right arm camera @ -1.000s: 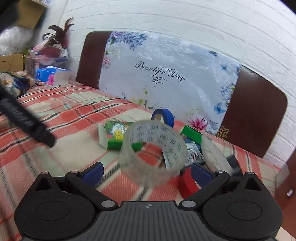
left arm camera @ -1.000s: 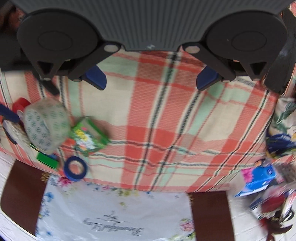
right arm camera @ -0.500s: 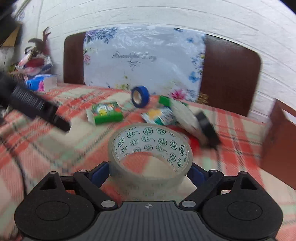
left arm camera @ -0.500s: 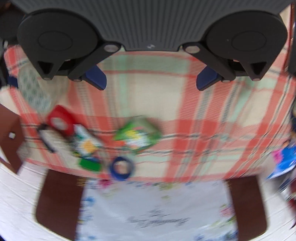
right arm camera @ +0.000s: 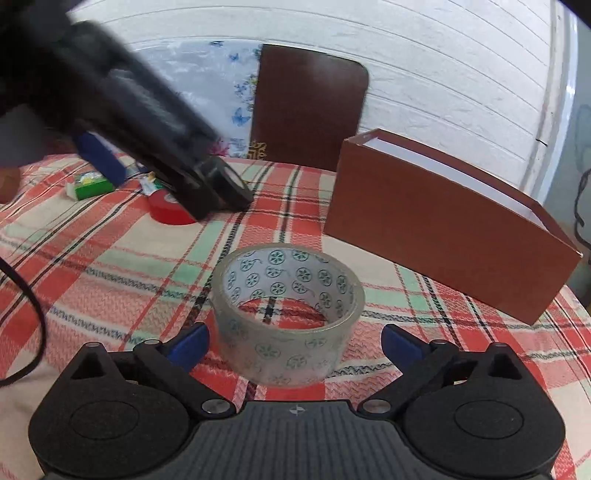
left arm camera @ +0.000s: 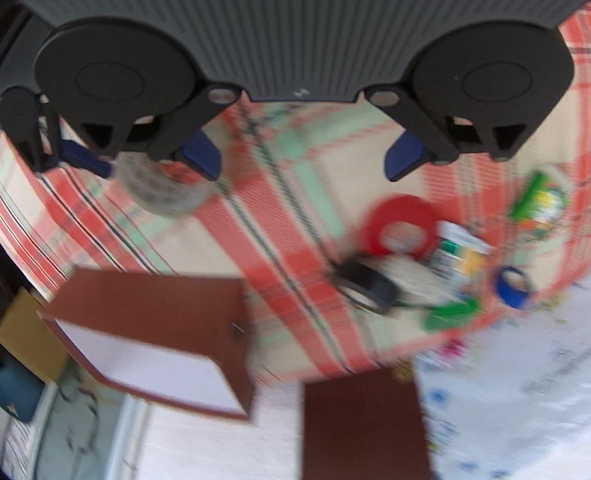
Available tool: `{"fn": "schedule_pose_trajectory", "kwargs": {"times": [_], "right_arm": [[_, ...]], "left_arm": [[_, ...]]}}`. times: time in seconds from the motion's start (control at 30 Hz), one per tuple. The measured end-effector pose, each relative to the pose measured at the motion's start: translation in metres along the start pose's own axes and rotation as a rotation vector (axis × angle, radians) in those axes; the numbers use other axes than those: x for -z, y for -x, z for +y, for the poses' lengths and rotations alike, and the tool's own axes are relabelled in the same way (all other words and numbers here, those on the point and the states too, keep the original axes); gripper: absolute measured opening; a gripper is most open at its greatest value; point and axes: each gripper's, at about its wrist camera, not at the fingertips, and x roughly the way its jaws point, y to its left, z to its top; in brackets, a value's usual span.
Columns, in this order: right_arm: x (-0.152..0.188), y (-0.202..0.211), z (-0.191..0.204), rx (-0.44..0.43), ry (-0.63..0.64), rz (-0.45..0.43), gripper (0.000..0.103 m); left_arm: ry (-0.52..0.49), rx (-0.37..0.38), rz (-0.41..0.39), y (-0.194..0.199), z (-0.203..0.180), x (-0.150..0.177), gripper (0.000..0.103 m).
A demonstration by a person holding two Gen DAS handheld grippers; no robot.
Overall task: Organize objects
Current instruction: 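Grasp the clear packing tape roll with the right tool, then carry the clear tape into the brown box and open the right tool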
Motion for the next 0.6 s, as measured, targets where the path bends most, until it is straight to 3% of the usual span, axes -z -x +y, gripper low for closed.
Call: {"fn": "schedule_pose_trajectory", "kwargs": {"times": [0.1,0.17,0.2,0.23,0.3,0.37,0.5,0.6], "right_arm": [[0.001,-0.007,-0.001,-0.054,0.0,0.022,0.096],[0.0,-0.016,-0.006,-0.101,-0.024,0.05,0.088],[-0.001,-0.018,-0.01,-0.099,-0.04,0.042,0.083],[-0.003,-0.019,-0.013,-0.119,-0.049,0.039,0.082],[-0.005,-0.018,-0.017,-0.116,-0.055,-0.001,0.081],[-0.012,-0.008,-0.017,-0.043,-0.011,-0.112,0.082],[-0.041,-0.004,-0.044,0.083,0.004,-0.292,0.082],[-0.063,-0.019,-0.075,0.164,0.006,-0.344,0.082]], "left_arm": [[-0.021,0.014,0.084,-0.024,-0.015,0.003,0.075],[0.002,0.057,0.14,-0.039,-0.018,0.005,0.049],[0.024,0.096,0.161,-0.043,-0.017,0.005,0.042],[0.037,0.128,0.169,-0.044,-0.019,0.002,0.026],[-0.009,0.098,0.135,-0.035,-0.031,-0.009,0.025],[-0.08,0.074,0.054,-0.02,-0.046,-0.027,0.026],[-0.144,0.1,-0.088,0.0,-0.069,-0.077,0.027],[-0.183,0.126,-0.127,-0.009,-0.09,-0.116,0.028]]}}
